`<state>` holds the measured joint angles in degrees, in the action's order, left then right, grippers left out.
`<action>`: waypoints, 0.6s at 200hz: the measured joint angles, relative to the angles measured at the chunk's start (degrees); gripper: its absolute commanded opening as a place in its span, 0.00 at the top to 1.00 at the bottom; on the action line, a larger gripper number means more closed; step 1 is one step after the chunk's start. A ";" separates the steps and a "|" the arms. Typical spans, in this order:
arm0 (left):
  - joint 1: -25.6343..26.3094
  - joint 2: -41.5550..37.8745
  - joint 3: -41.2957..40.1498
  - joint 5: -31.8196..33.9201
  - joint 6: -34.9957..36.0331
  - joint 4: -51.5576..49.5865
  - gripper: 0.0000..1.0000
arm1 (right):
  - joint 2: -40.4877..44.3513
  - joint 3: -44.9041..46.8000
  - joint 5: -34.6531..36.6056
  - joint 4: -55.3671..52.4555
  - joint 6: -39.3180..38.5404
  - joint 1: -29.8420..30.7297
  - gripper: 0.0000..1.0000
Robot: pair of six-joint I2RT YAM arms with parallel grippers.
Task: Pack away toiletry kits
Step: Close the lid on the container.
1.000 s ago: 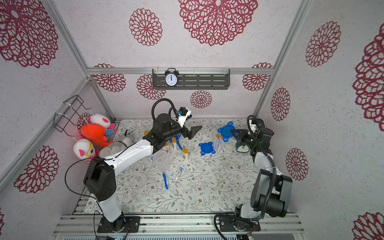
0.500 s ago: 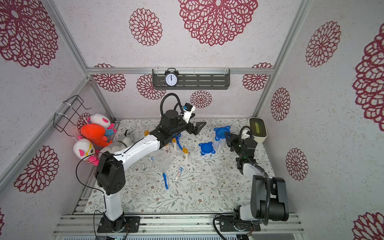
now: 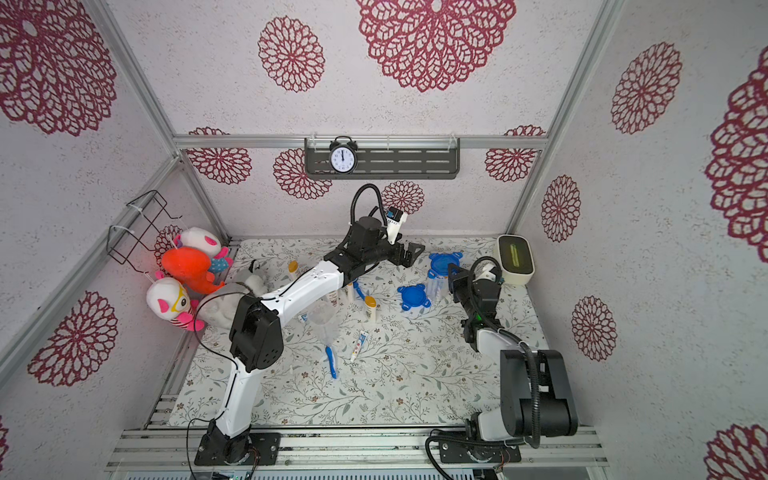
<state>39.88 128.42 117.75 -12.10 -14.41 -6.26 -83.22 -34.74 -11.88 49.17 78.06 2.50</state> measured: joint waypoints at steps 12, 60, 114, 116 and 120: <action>0.02 1.25 2.19 -0.17 -0.55 -1.07 0.02 | -0.98 0.00 0.55 0.26 0.02 0.37 0.89; 0.02 6.01 9.11 -0.44 -3.28 -5.22 0.02 | -4.48 -0.22 1.88 2.29 0.00 1.11 0.90; 0.20 10.93 14.67 -0.92 -5.75 -9.03 0.02 | -6.27 -0.83 3.15 3.34 -0.04 1.42 0.89; 0.22 11.08 14.75 -0.94 -5.81 -9.09 0.02 | -6.29 -0.87 3.15 3.34 -0.04 1.44 0.89; 0.24 11.39 14.99 -1.03 -5.88 -9.22 0.02 | -6.29 -0.92 3.15 3.34 -0.04 1.46 0.89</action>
<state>40.12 139.81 132.75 -13.13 -20.29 -15.49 -89.52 -35.66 -8.73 52.51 78.02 3.97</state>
